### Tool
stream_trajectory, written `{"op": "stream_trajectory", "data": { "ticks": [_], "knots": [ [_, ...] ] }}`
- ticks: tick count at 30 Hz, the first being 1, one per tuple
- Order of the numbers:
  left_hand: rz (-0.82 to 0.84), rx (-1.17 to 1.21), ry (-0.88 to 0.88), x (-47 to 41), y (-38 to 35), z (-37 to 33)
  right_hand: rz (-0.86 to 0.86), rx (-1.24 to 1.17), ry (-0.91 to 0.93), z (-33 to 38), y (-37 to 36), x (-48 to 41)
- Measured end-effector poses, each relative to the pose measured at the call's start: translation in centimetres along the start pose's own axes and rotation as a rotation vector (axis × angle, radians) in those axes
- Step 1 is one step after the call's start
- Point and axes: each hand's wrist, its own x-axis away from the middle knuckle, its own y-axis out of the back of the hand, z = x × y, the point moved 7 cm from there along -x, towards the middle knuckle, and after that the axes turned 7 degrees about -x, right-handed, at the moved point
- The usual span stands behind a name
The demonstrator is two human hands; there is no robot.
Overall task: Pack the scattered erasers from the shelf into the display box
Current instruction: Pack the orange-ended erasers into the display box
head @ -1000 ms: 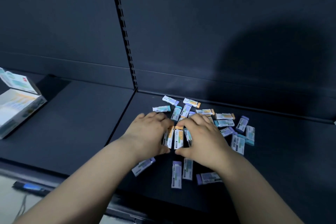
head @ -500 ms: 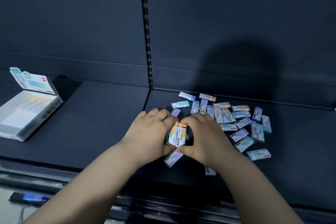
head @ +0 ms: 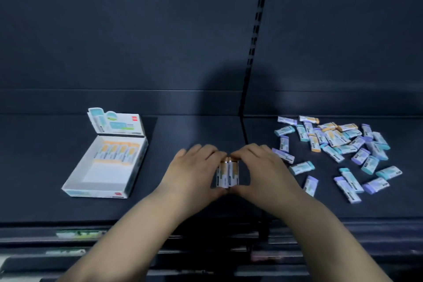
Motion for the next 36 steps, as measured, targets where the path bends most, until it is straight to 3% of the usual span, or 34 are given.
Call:
{"op": "stream_trajectory", "data": {
  "ticks": [15, 23, 28, 36],
  "knots": [
    [-0.046, -0.074, 0.237, 5.1, 0.3, 11.5, 0.12, -0.132, 0.18, 8.6, -5.2, -7.1],
    [0.026, -0.069, 0.317, 10.4, 0.2, 22.3, 0.033, -0.127, 0.049, 14.9, -8.6, -9.7],
    [0.052, 0.069, 0.195, 11.9, -0.2, 26.3, -0.062, -0.11, -0.13, 17.8, -9.9, -10.1],
    [0.02, 0.161, 0.032, 11.4, -0.7, 27.1, -0.082, -0.037, -0.23, 19.1, -9.6, -10.0]
  ]
}}
